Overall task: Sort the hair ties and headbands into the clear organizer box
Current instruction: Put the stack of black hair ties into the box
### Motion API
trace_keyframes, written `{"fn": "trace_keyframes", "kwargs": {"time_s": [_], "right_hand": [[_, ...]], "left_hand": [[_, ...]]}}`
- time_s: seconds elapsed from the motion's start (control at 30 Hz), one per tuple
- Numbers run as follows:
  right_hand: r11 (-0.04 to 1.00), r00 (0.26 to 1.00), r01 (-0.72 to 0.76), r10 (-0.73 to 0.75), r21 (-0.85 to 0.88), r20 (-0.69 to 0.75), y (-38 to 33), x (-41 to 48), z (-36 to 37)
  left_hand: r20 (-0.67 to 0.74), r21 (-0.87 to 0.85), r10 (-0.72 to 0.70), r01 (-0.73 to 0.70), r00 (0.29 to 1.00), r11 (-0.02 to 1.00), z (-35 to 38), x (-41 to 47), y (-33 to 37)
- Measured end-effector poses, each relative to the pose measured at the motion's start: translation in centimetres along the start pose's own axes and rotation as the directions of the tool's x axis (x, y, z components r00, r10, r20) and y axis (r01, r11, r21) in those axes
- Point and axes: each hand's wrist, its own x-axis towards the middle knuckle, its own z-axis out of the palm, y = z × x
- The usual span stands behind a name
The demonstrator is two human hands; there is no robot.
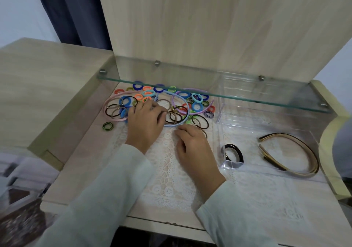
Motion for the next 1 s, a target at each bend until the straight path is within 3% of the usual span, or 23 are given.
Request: {"fn": "trace_keyframes", "kwargs": {"time_s": [0.23, 0.37, 0.57, 0.8, 1.0], "right_hand": [[0.999, 0.998, -0.032, 0.032, -0.001, -0.054, 0.2, 0.0, -0.2], [0.999, 0.994, -0.053, 0.053, 0.003, -0.096, -0.1, 0.0, -0.5], [0.987, 0.976, -0.163, 0.159, -0.012, -0.147, 0.0, 0.0, -0.2], [0.987, 0.983, -0.152, 0.145, -0.059, -0.111, 0.4, -0.1, -0.3], [0.982, 0.981, -0.181, 0.176, -0.054, -0.084, 0.5, -0.1, -0.1]], "left_hand": [[-0.086, -0.096, -0.004, -0.004, 0.996, 0.995, -0.4, -0.4, -0.5], [-0.202, -0.165, 0.054, -0.089, 0.978, 0.982, -0.7, -0.6, -0.7], [-0.334, 0.017, 0.262, -0.273, 0.905, 0.962, -2.0, -2.0, -0.5], [-0.118, -0.033, 0.268, -0.274, 0.956, 0.961, -3.6, -3.9, -2.6], [-0.024, -0.235, 0.352, -0.348, 0.936, 0.908, -4.7, -5.8, -3.9]]}}
